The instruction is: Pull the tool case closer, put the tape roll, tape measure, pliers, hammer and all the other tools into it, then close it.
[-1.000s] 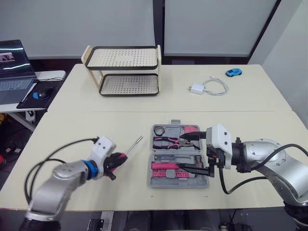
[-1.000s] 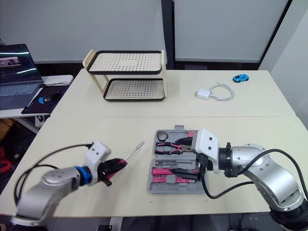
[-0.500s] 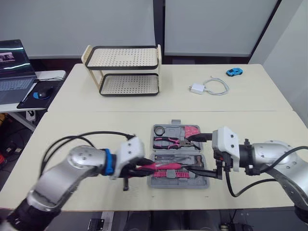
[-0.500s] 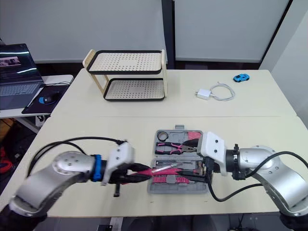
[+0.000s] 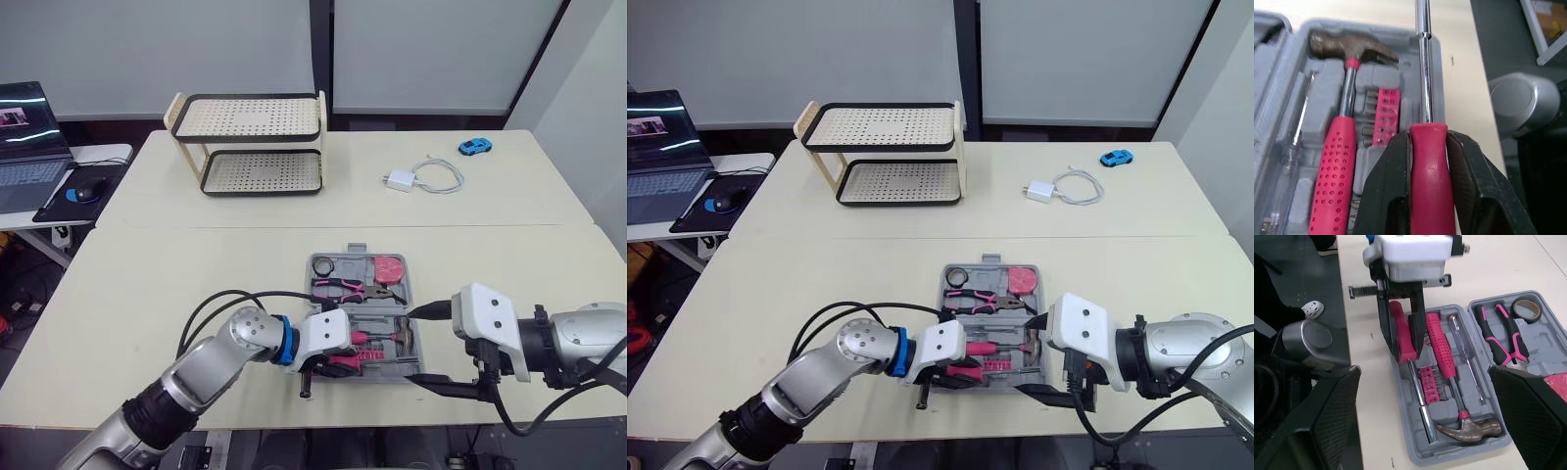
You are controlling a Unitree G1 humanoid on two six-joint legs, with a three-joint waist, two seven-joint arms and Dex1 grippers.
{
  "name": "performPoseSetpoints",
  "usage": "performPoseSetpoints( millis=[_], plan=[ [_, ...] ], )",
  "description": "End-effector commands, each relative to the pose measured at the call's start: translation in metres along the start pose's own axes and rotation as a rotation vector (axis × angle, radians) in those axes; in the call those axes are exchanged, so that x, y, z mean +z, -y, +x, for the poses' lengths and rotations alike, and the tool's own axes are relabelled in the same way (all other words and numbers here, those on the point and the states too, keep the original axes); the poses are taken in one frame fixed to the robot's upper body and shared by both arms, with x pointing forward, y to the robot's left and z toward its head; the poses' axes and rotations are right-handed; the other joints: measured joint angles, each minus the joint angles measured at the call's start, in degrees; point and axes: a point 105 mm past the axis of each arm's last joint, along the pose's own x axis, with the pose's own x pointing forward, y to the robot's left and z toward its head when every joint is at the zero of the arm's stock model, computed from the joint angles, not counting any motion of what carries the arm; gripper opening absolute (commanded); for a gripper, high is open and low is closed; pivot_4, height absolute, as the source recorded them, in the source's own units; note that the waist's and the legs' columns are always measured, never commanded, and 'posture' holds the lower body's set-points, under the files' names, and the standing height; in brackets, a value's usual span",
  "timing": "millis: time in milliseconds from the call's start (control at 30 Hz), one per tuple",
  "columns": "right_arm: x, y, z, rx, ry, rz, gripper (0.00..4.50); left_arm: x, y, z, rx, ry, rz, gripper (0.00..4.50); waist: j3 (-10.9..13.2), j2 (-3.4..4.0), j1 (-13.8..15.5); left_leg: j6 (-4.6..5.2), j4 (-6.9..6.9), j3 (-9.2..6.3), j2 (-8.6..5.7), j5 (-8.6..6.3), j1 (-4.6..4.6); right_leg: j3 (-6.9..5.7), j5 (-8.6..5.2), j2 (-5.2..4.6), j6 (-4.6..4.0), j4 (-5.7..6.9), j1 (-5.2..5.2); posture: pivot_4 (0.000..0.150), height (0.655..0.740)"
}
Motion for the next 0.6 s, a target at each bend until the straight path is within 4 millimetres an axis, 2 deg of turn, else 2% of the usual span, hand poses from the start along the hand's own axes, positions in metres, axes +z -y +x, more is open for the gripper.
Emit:
performPoseSetpoints(
  millis=[33,267,400,600],
  plan=[
    [0.01,-0.003,-0.003,-0.01,0.034,-0.021,4.5,0.005,-0.004,0.002,0.018,0.009,0.056,0.71,0.0,0.0,0.0,0.0,0.0,0.0,0.0,0.0,-0.01,0.0,0.0,0.0,0.0,0.0,-0.01,0.15,0.74],
    [0.012,-0.002,-0.004,-0.018,0.03,-0.011,4.5,0.001,-0.001,0.015,0.004,0.016,0.05,0.71,0.0,0.0,0.0,0.0,0.01,-0.01,0.02,0.0,0.0,-0.01,0.0,-0.02,0.0,0.0,0.01,0.15,0.74],
    [0.013,-0.002,-0.004,-0.019,0.033,-0.008,4.5,0.0,0.004,0.017,-0.029,0.013,0.035,0.71,0.0,0.0,0.0,0.0,0.01,-0.02,0.01,0.0,0.0,-0.02,0.0,-0.01,0.0,0.02,0.0,0.15,0.74],
    [0.014,-0.001,-0.003,-0.025,0.041,-0.004,4.5,-0.001,0.0,0.016,-0.013,0.007,0.042,0.71,0.0,0.0,0.0,0.0,0.02,-0.02,0.02,0.0,0.01,-0.01,0.0,-0.02,0.01,0.01,0.02,0.15,0.74]
  ],
)
